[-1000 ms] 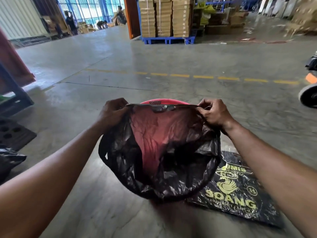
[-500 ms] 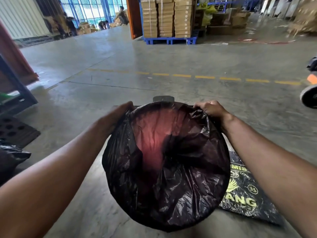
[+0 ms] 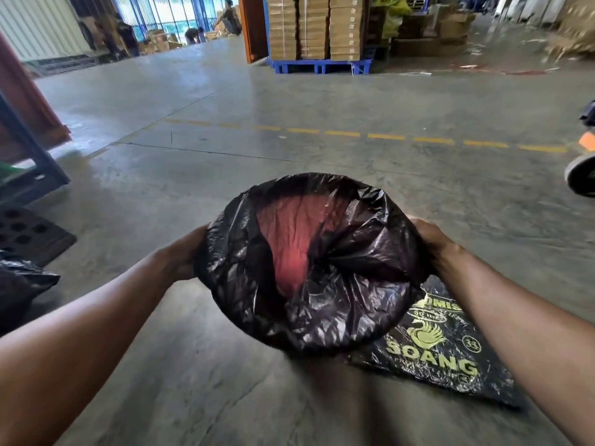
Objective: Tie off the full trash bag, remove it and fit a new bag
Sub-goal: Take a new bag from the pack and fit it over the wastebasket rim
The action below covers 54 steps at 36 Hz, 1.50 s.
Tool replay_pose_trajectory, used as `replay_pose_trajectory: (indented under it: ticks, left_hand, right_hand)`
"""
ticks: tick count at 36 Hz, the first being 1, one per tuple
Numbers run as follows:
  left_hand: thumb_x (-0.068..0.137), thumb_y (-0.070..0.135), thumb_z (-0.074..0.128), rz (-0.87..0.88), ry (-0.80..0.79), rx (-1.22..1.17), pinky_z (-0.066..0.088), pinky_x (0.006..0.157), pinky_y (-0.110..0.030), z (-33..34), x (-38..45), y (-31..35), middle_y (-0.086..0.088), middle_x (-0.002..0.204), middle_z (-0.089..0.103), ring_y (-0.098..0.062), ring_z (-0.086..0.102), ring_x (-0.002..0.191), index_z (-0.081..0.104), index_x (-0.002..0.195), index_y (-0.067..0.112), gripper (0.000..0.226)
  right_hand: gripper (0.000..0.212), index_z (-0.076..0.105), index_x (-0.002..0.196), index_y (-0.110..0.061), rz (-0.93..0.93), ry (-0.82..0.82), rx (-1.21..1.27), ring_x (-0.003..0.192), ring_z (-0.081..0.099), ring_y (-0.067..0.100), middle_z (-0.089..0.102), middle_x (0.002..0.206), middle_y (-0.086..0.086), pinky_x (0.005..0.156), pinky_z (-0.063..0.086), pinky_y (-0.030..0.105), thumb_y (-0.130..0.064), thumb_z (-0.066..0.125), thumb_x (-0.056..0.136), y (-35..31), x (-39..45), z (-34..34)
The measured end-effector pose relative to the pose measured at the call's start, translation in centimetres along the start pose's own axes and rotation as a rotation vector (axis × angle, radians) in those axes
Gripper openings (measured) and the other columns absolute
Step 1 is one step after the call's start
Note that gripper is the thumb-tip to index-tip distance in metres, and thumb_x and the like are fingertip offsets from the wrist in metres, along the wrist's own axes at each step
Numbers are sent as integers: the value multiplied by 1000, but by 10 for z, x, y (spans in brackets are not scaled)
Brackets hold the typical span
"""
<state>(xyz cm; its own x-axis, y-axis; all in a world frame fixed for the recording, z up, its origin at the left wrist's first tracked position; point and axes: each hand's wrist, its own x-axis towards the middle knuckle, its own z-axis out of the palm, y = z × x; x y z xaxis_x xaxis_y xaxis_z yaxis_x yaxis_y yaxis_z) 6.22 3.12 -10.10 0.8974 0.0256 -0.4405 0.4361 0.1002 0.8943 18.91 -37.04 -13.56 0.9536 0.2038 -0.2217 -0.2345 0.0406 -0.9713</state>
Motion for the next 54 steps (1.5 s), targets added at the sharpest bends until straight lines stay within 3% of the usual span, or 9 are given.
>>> replay_pose_trajectory:
  ticks: [11, 16, 20, 24, 29, 39, 44, 47, 54]
  left_hand:
    - [88, 25, 62, 37, 260, 202, 41, 72, -38, -8, 21, -49, -15, 105, 63, -28, 54, 92, 69, 104, 23, 17]
    - [91, 38, 46, 140, 503, 54, 43, 69, -31, 3, 6, -26, -6, 98, 62, -18, 56, 79, 62, 101, 22, 25]
    - [92, 57, 49, 280, 390, 83, 44, 73, -31, 13, -15, -6, 3, 106, 65, -15, 60, 92, 67, 110, 23, 43]
    - [82, 68, 57, 248, 115, 232, 54, 90, -40, 31, -27, -11, 7, 131, 69, -16, 66, 118, 60, 134, 37, 61]
    - [59, 42, 78, 369, 270, 137, 53, 101, -38, 40, -24, -33, 1, 137, 64, -16, 65, 120, 41, 151, 27, 100]
    - [86, 16, 71, 380, 509, 168, 51, 63, -10, 11, -17, -27, 9, 103, 68, 7, 68, 77, 52, 134, 24, 52]
    - [76, 45, 66, 221, 478, 209, 56, 85, -41, -2, -11, -32, 6, 87, 76, -25, 69, 91, 67, 99, 27, 29]
    - [93, 42, 57, 180, 420, 179, 53, 76, -33, 13, -12, -28, 7, 71, 76, -18, 72, 76, 71, 88, 22, 25]
    - [90, 55, 49, 159, 362, 274, 51, 80, -33, 36, -8, -19, -6, 109, 73, -24, 67, 99, 66, 115, 18, 47]
  right_hand:
    - [10, 63, 69, -14, 17, 283, -155, 64, 56, 23, 64, 64, 5, 59, 45, 29, -21, 70, 72, 17, -28, 5]
    - [52, 66, 76, -14, 42, 325, -147, 60, 59, 28, 66, 72, 11, 59, 46, 30, -58, 45, 94, -5, -46, 3]
    - [99, 73, 113, -22, -98, 268, -337, 106, 69, 31, 75, 115, 7, 101, 49, 48, -100, 39, 64, -7, -77, 10]
    - [84, 51, 129, -30, -63, 94, -329, 116, 64, 25, 65, 130, 2, 108, 45, 52, -87, 59, 68, 2, -100, 31]
    - [69, 54, 124, -20, -109, 145, -300, 105, 70, 21, 71, 114, 2, 100, 54, 47, -57, 77, 70, 9, -86, 49]
    - [66, 46, 138, -22, -121, 115, -288, 105, 63, 19, 66, 114, -2, 95, 48, 35, -43, 66, 79, 4, -77, 95]
    - [55, 61, 117, -21, -58, 159, -304, 100, 68, 28, 72, 109, 7, 97, 52, 45, -55, 62, 73, 14, -66, 93]
    - [57, 67, 109, -17, -51, 223, -325, 97, 69, 29, 75, 102, 6, 91, 53, 41, -58, 57, 69, 16, -65, 92]
    - [64, 73, 103, -12, -28, 290, -345, 99, 69, 32, 77, 102, 8, 98, 52, 45, -61, 55, 67, 4, -63, 70]
